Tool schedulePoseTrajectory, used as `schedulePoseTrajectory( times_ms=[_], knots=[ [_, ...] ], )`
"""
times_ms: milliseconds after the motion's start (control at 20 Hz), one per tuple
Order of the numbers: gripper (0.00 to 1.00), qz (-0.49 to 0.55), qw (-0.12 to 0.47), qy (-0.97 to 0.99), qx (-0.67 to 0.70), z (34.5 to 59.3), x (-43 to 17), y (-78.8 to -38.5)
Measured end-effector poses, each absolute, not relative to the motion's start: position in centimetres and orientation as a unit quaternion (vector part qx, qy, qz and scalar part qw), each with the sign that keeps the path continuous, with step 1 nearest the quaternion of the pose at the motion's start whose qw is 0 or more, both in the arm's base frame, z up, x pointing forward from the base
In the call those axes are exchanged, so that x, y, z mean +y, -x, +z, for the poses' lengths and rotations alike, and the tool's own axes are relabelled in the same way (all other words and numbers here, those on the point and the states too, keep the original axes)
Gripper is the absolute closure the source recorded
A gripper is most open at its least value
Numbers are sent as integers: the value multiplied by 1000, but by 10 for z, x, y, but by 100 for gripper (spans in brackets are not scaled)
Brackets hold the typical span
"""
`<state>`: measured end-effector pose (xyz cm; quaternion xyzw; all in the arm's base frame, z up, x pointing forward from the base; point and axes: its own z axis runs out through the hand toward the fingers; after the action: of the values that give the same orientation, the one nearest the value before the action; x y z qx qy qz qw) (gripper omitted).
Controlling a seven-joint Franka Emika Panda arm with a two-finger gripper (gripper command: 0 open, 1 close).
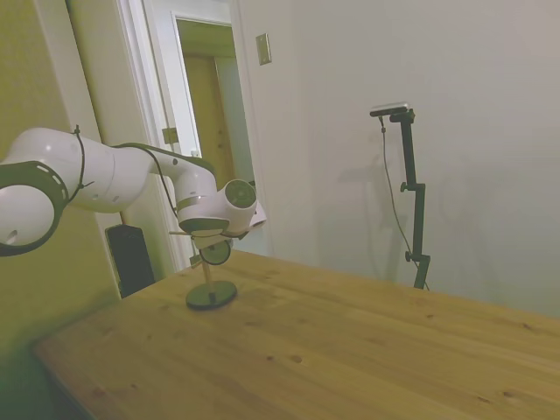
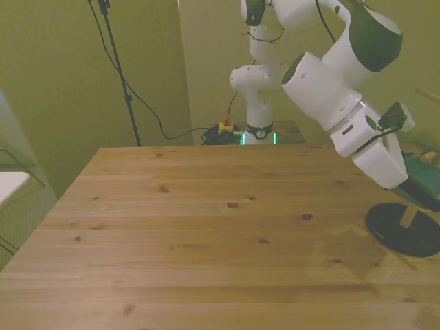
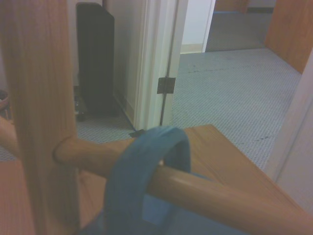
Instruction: Unload the mug
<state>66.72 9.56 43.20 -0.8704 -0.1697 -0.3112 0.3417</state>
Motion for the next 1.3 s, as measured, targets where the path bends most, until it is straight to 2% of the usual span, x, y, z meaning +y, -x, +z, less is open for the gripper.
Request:
schedulePoseTrajectory(
  times_ms=[1300],
  knots=[
    [100,-288,342,877,-179,430,88,-665]
  ],
)
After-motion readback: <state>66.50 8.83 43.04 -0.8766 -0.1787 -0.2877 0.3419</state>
